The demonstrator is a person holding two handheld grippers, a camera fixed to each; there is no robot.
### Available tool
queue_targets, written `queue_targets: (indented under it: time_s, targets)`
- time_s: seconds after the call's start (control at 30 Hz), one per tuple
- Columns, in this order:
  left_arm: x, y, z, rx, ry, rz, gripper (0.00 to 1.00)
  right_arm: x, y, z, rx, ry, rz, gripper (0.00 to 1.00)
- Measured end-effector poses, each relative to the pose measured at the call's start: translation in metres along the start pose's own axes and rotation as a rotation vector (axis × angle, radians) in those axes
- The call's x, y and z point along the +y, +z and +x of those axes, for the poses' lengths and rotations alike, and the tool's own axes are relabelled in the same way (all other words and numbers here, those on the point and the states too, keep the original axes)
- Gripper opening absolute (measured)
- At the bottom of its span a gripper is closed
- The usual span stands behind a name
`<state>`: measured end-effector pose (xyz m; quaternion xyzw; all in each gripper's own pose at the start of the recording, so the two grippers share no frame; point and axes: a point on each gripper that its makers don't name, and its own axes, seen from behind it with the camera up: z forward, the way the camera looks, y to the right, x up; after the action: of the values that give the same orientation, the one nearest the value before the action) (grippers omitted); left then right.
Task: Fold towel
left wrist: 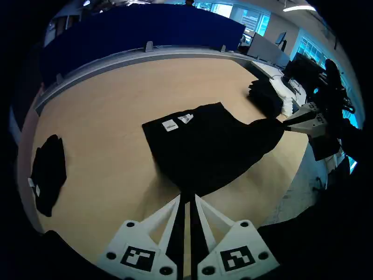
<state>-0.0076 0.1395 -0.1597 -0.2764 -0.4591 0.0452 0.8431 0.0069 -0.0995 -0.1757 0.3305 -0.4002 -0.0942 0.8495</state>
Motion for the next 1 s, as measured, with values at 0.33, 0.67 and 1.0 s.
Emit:
queue_targets:
  time_s: [0.33, 0.67, 1.0]
  targets:
    - [-0.002, 0.003, 0.01, 0.015, -0.016, 0.004, 0.07, 0.009, 0.002, 0.005, -0.002, 0.006, -0.011, 0.12]
    - [-0.022, 0.02, 0.042, 0.064, -0.027, 0.035, 0.07, 0.036, 0.025, 0.025, 0.004, -0.004, -0.046, 0.12]
    - [-0.041, 0.051, 0.067, 0.084, -0.042, 0.051, 0.07, 0.071, 0.064, 0.04, -0.003, 0.027, -0.081, 0.12]
